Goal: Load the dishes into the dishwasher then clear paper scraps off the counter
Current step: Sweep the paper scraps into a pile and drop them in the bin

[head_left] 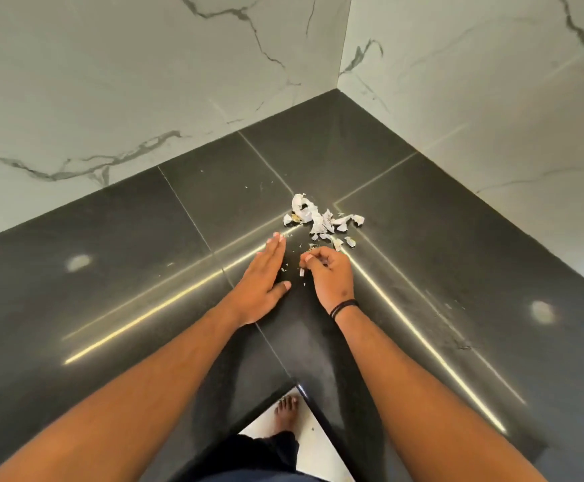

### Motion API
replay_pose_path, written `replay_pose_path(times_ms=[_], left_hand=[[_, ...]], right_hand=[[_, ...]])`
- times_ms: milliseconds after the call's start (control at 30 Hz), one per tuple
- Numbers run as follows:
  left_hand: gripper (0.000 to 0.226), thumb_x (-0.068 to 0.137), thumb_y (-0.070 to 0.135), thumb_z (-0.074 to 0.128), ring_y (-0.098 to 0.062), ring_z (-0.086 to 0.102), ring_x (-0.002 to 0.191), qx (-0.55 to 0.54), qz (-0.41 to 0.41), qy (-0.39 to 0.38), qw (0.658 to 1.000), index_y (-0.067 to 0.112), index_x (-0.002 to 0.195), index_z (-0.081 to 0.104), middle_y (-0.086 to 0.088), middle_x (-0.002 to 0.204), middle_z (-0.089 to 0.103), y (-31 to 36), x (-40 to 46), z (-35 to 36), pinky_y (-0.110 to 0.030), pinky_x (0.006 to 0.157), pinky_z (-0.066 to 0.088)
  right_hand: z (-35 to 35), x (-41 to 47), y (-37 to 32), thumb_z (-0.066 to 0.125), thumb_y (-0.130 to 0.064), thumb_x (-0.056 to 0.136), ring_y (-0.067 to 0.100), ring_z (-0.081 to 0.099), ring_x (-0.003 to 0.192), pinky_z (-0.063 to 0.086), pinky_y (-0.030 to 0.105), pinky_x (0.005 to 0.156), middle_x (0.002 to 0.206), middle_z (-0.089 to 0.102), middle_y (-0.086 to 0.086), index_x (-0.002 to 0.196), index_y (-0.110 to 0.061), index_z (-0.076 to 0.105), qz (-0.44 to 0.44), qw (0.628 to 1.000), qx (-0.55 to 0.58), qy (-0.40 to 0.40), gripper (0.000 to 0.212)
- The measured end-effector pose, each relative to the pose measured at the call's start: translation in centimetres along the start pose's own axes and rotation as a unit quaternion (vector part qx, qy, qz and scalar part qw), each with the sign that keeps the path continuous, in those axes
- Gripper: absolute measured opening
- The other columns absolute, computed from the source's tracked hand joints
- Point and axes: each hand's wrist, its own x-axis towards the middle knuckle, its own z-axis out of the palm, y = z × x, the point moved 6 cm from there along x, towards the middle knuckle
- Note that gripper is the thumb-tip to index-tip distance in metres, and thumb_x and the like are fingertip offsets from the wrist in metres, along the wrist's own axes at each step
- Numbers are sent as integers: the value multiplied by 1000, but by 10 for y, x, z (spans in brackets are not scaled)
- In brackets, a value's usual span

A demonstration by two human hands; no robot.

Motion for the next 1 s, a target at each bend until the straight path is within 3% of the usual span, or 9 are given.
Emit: replay_pose_path(times_ms=[100, 167, 233, 333, 400, 533, 700, 833, 1000], left_hand=[[94, 101, 44, 55, -14, -18, 154, 0, -26, 61, 998, 13, 161, -10, -3, 168, -18, -8, 26, -10, -32, 125, -7], [94, 100, 52, 51, -14, -13, 155, -21, -39, 89, 995, 14, 161, -9, -4, 169, -13, -11, 46, -16, -30, 124, -5], [87, 102, 54, 46, -12, -8, 156, -46, -43, 102, 993, 16, 162, -4, 0, 170, -5, -14, 67, -22, -29, 125, -3], [75, 105, 51, 40, -10, 1, 156, -82, -45, 104, 990, 16, 163, 7, 2, 170, 7, -18, 99, -33, -33, 127, 1], [69, 105, 49, 36, -10, 7, 155, -103, -49, 97, 989, 18, 162, 14, 2, 168, 15, -19, 118, -40, -35, 128, 4], [61, 104, 51, 32, -5, 20, 152, -148, -49, 88, 984, 23, 158, 32, 4, 163, 32, -16, 144, -44, -34, 127, 7], [61, 102, 55, 30, -5, 29, 149, -164, -20, 79, 983, 23, 149, 49, 4, 156, 45, -11, 139, -41, -34, 127, 13], [61, 102, 52, 31, -5, 29, 149, -143, 6, 53, 988, 19, 149, 49, 4, 156, 45, 3, 118, -26, -33, 126, 14], [60, 102, 49, 32, 1, 26, 148, -165, 22, 35, 985, 17, 151, 46, 4, 157, 43, 21, 82, -8, -31, 126, 15]], right_hand=[[-24, 3, -18, 58, -18, 89, 16, 58, 84, 47, 30, 80, 83, 64, -6, 86, -17, 69, -82, 979, -53, 181, 12], [-38, 12, -20, 52, -29, 93, 14, 53, 102, 43, 30, 92, 105, 61, -4, 109, -13, 68, -98, 961, -73, 248, 27], [-48, 33, -8, 49, -35, 99, 18, 46, 129, 35, 31, 110, 137, 53, 4, 137, -10, 53, -40, 972, -79, 216, 45], [-53, 60, 10, 46, -39, 103, 17, 10, 153, 12, 38, 125, 165, 19, 7, 157, -10, 20, 28, 985, -136, 101, 66], [-49, 70, 13, 47, -41, 103, 16, -2, 154, 4, 38, 125, 167, 8, 5, 159, -11, 9, 19, 980, -196, 36, 74], [-31, 84, -4, 57, -50, 96, 16, -6, 153, -1, 39, 125, 167, 3, 4, 160, -13, 3, -4, 968, -247, -53, 91], [-13, 85, -25, 78, -60, 73, 18, -7, 153, -1, 41, 125, 167, 0, 1, 159, -15, 0, -20, 928, -321, -190, 125], [-12, 77, -23, 80, -66, 65, 14, 1, 154, 8, 44, 126, 167, 8, -1, 159, -17, 7, -44, 920, -324, -215, 129], [-12, 42, -7, 73, -80, 57, 8, -2, 153, 4, 35, 125, 167, 7, -6, 159, -27, 5, -82, 913, -330, -226, 134]])
